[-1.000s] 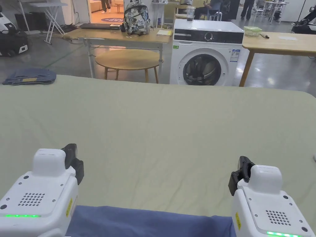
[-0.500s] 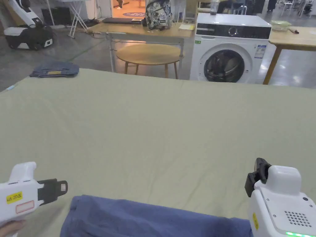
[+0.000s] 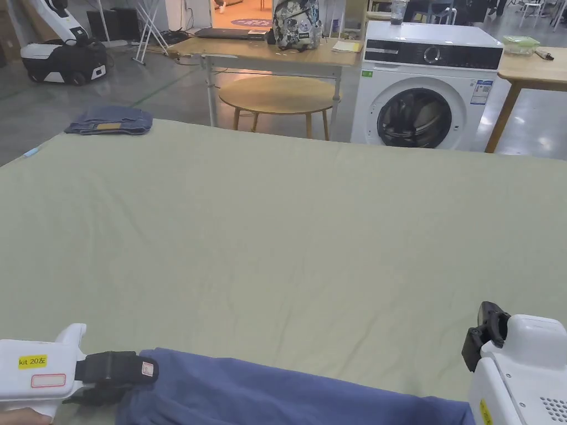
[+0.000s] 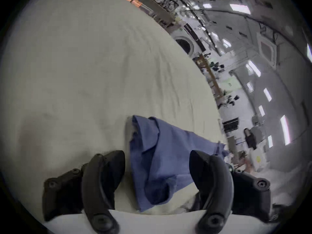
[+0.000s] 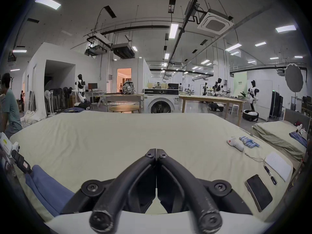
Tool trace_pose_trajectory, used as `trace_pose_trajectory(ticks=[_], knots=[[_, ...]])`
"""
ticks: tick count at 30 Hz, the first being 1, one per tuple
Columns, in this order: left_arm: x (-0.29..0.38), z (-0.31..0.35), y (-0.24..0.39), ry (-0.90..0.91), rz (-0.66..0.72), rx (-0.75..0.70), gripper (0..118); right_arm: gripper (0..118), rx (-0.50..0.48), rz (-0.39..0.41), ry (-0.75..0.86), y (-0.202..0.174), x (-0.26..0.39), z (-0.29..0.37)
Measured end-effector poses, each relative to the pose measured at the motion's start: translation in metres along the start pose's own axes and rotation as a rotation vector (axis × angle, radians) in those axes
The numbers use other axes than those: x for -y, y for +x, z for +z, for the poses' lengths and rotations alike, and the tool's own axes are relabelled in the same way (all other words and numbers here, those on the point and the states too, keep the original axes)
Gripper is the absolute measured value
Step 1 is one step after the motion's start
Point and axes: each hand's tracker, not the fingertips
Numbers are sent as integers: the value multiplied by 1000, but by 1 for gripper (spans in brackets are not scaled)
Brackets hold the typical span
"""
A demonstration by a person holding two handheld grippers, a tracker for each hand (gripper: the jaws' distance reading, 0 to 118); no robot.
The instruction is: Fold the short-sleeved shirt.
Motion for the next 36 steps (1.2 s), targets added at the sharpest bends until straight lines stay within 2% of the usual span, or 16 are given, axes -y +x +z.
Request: trace_pose_trajectory(ticks=[3,5,6,8,10,11,14,19,23,26,28,32,36], knots=[[2,-14,-13,-41,150,151,80,0,1,-3,-3,1,1,1],[9,-26,-13,-69,156,213,80,0,3,-7,-5,2,2,1],[11,-28,-8,-58,140,204,75,0,4,-9,-7,2,2,1],[15,-34,-1,-41,139,190,48,0,6,-12,-12,3,2,0],[16,-40,1,-35,124,109,9,0,6,-11,-14,3,3,0],[17,-43,3,-53,101,43,6,0,7,-10,-16,4,3,0],[15,-38,0,-30,87,72,3,0,9,-8,-19,5,4,1],[2,-20,-1,9,39,38,1,0,12,-2,-24,7,4,1],[-1,3,25,38,-3,39,1,0,7,1,-19,7,3,1],[-11,18,35,78,-81,-34,1,0,5,12,-14,5,2,1],[-16,27,38,66,-32,-18,1,0,-1,14,-11,4,2,1],[-27,51,40,95,-24,-112,1,0,-10,15,-9,1,3,-1],[-32,61,35,103,-8,-117,1,0,-26,25,-8,-1,3,-3]])
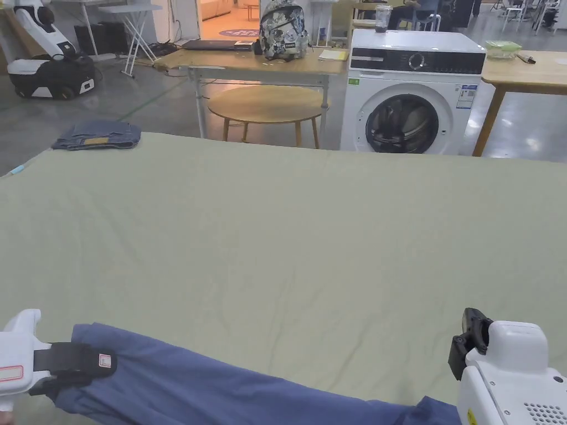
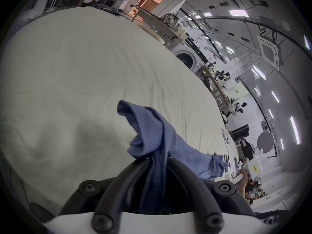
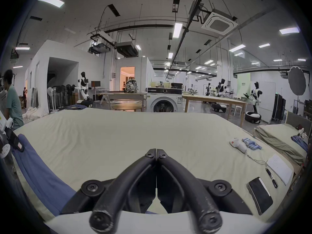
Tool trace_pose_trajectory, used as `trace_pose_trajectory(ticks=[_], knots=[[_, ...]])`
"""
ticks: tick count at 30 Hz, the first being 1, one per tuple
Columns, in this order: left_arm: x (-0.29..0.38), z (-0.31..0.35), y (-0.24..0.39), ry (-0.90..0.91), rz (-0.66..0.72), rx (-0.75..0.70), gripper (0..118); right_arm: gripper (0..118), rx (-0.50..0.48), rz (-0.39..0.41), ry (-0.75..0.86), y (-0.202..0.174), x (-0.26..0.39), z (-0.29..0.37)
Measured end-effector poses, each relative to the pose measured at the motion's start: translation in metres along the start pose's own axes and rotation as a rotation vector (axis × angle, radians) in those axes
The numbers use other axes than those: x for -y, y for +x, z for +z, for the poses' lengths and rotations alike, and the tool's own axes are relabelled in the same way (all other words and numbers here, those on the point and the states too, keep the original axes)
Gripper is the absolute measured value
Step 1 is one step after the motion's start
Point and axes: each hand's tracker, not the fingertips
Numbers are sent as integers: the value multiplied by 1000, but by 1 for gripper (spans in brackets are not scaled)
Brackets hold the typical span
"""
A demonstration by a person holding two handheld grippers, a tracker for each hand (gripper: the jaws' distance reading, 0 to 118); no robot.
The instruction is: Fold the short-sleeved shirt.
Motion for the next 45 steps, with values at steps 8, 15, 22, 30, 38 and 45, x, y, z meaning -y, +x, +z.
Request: trace_pose_trajectory(ticks=[8,15,22,30,38,45], knots=[[12,-1,59,-8,-30,138,1,0,-8,-2,-3,0,1,-2],[32,-41,120,-78,-52,313,1,0,-11,-62,-25,6,0,1],[65,-127,164,-245,-112,218,1,0,2,-50,-27,10,1,6],[110,-216,191,-398,-183,30,1,0,31,-52,-48,20,4,10],[122,-224,198,-380,-225,39,46,0,43,-53,-65,24,7,12],[103,-180,202,-324,-207,160,39,0,44,-54,-74,25,9,12]])
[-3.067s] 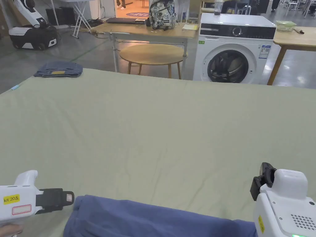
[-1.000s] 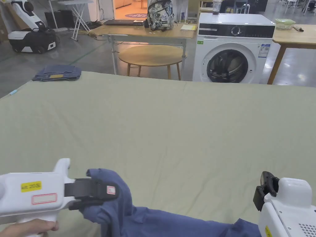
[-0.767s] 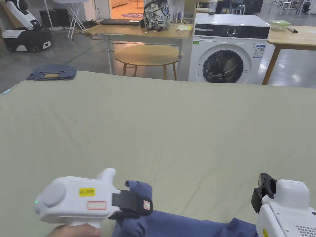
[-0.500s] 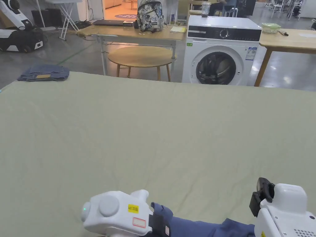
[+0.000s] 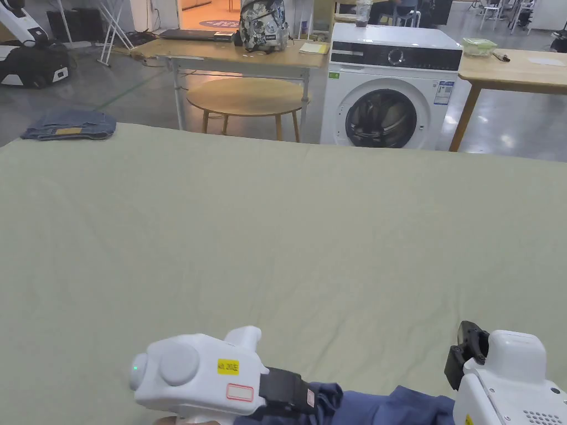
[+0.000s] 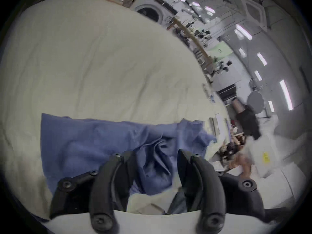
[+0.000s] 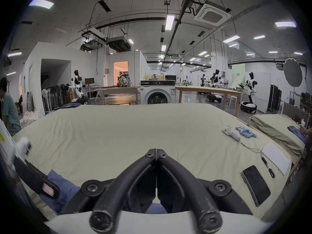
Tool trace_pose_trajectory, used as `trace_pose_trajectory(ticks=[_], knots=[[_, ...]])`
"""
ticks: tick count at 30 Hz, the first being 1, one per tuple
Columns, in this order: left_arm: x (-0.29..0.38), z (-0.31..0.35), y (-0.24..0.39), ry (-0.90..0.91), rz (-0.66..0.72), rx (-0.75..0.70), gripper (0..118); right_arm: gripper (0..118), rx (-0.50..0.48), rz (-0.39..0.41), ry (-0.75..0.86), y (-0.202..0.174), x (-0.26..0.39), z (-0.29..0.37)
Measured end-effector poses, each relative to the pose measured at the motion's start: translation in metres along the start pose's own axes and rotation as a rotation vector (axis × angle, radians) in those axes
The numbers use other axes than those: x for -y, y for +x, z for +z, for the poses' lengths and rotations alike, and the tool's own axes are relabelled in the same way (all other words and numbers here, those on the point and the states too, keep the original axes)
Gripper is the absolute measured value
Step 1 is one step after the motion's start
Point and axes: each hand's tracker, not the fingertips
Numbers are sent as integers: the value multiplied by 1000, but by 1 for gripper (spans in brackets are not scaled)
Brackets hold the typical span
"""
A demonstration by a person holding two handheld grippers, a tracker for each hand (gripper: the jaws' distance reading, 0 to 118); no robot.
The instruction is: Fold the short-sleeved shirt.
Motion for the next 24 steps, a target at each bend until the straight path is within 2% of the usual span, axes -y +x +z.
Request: trace_pose_trajectory(ticks=[1,2,4,7,11,15,19,20,24], knots=[[0,11,3,33,-8,50,19,0,0,1,-1,0,1,0],[-1,21,4,77,-15,90,9,0,-1,1,-3,0,1,0],[-2,30,4,131,-5,102,8,0,-2,-1,-7,0,3,-1],[1,32,1,130,-15,-4,5,0,-5,-10,-13,-1,4,-2],[12,0,-9,-3,-20,-110,4,0,-9,-10,-17,-2,6,-2],[20,-35,-23,-60,3,-78,4,0,-11,-5,-20,-3,6,-2],[29,-54,-23,-57,37,102,4,0,-10,-3,-21,-2,6,-1],[30,-57,-19,-46,9,132,4,0,-9,-1,-21,-2,6,-1],[44,-65,9,-97,-78,84,4,0,-5,3,-22,1,6,-2]])
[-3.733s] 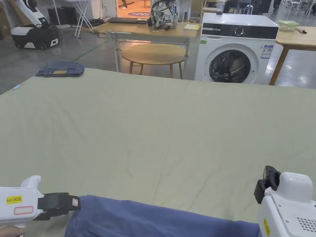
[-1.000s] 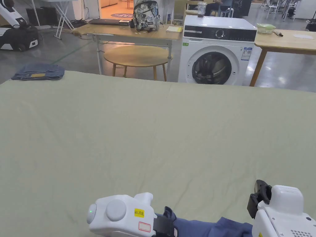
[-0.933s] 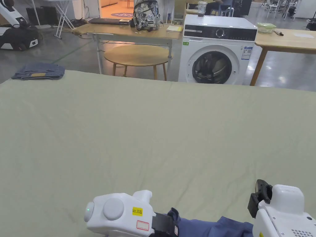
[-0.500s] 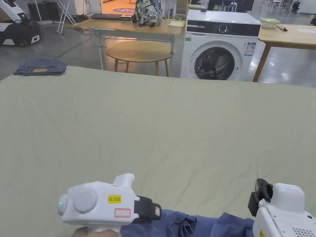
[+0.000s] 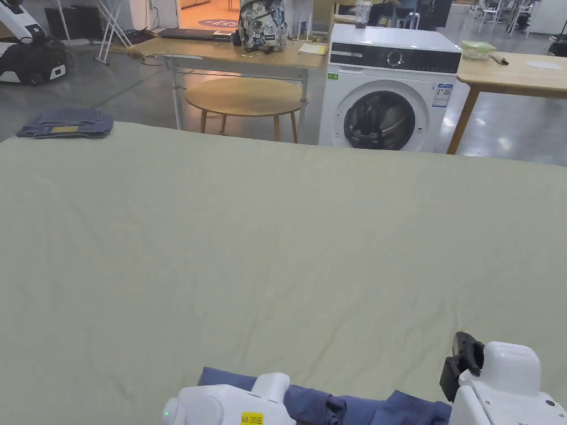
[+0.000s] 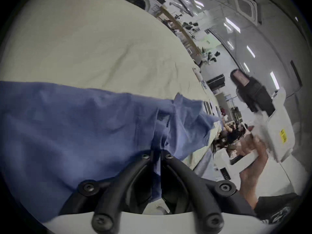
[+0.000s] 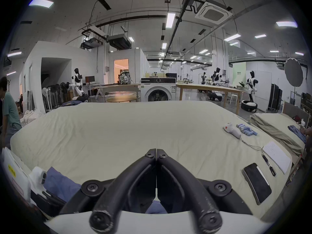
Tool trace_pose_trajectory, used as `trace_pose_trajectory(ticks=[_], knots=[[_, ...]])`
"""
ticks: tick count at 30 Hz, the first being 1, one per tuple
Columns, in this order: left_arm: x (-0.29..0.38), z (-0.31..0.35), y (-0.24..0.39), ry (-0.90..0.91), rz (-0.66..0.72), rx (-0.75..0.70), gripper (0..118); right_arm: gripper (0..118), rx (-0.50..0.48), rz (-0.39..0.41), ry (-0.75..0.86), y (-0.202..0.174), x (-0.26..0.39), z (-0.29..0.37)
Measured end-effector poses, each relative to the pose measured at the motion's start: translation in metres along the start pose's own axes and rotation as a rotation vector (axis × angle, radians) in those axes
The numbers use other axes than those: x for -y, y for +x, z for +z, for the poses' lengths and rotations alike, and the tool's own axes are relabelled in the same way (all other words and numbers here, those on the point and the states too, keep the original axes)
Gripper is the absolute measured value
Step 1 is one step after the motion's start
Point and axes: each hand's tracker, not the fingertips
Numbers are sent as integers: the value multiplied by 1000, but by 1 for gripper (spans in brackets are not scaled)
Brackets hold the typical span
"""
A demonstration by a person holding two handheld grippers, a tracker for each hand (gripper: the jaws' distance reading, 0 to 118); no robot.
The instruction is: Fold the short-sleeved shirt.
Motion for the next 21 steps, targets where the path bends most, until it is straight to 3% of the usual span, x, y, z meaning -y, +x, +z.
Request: trace_pose_trajectory(ticks=[12,18,21], knots=[[6,-16,-3,-1,-25,-27,1,0,17,-11,32,6,-2,4],[-8,58,10,172,-14,-21,2,0,8,-8,48,3,-10,4],[-16,103,-6,252,29,-14,20,0,1,-2,57,2,-13,3]])
